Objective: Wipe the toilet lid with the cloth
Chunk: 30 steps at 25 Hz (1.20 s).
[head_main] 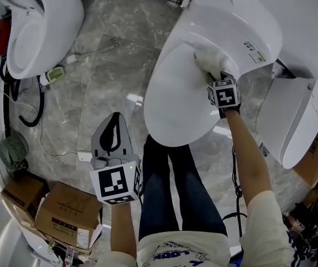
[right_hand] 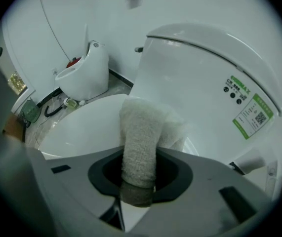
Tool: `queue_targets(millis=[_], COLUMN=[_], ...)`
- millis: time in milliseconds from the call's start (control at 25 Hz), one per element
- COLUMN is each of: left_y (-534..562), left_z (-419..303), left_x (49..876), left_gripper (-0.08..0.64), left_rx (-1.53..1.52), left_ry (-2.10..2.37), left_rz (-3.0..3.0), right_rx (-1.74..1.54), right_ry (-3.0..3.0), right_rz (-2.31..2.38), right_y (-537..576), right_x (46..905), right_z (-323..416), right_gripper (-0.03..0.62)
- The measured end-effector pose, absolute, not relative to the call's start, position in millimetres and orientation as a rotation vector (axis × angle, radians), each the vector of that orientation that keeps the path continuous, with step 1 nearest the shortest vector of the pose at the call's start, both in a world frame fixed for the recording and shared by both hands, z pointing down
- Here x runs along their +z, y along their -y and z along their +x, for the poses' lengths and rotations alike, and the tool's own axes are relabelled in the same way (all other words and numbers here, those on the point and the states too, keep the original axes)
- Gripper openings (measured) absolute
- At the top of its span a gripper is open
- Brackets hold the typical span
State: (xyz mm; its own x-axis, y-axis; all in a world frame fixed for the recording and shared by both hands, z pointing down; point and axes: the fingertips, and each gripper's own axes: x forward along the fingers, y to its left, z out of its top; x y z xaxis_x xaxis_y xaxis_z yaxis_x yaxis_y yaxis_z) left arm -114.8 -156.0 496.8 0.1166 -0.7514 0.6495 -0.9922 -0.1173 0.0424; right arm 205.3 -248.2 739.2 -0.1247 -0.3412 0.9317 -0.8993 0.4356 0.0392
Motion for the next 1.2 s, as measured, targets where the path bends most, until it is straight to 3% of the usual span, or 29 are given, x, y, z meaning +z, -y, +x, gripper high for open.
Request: queue_targets(millis=[600,1200], left_y=[152,125], left_z=[-103,-113], left_x=[499,491], left_gripper=[0.009,0.009], left_rx=[0.671,0.662], left_ry=[1.668,1.682], left_rz=[1.941,1.947], right_rx=[0.709,0.646], right_ry=[1.722,1.777], right_rz=[1.013,0.894], right_y=[222,120], right_x=[743,745], right_z=[194,151], right_gripper=[0.095,0.095])
